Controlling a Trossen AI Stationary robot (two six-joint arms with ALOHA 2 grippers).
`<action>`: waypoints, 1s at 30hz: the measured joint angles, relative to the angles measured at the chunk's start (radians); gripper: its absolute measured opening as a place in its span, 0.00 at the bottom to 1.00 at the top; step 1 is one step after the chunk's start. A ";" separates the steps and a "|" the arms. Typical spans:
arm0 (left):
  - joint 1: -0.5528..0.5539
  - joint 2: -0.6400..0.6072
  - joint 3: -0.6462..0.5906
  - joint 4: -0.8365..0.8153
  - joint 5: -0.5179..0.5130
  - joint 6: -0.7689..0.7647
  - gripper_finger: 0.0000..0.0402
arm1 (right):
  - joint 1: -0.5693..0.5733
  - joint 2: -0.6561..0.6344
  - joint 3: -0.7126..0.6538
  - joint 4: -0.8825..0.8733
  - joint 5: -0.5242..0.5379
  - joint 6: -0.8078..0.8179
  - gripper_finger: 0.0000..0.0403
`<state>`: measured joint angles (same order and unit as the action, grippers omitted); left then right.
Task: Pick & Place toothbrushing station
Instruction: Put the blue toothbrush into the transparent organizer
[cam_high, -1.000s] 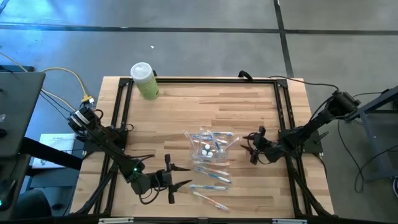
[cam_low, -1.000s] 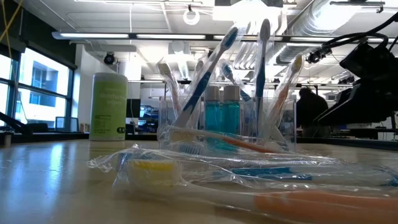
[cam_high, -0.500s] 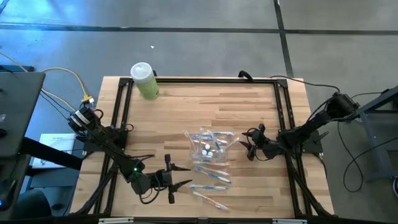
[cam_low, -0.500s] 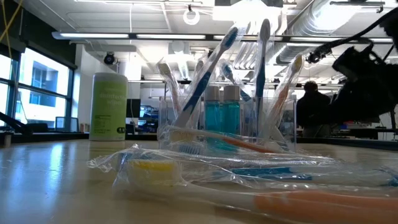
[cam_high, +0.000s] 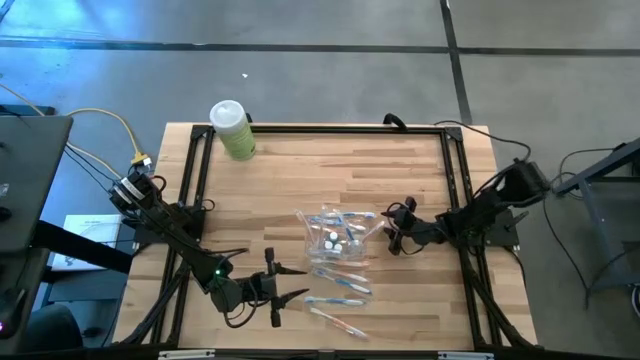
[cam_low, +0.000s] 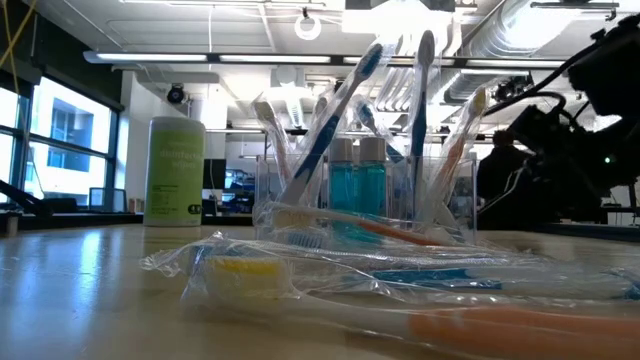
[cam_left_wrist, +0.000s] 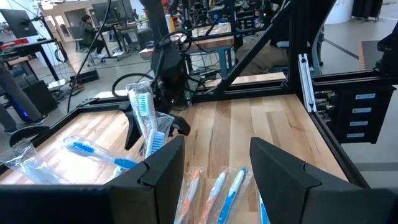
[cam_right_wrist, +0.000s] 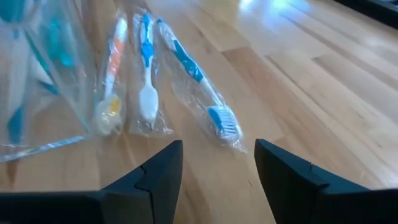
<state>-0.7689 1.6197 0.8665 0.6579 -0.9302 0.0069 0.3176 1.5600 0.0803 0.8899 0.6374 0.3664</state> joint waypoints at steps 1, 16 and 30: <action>0.000 0.000 0.000 0.000 0.000 0.000 0.44 | -0.008 0.025 0.000 0.025 -0.006 -0.004 0.48; 0.000 0.000 0.000 0.000 0.000 0.001 0.44 | -0.096 0.315 0.107 0.263 -0.098 -0.166 0.48; 0.000 0.000 0.000 -0.008 0.002 0.001 0.44 | -0.105 0.342 0.134 0.258 -0.116 -0.203 0.42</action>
<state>-0.7689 1.6196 0.8661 0.6498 -0.9287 0.0074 0.2131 1.9022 0.2142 1.1480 0.5212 0.1638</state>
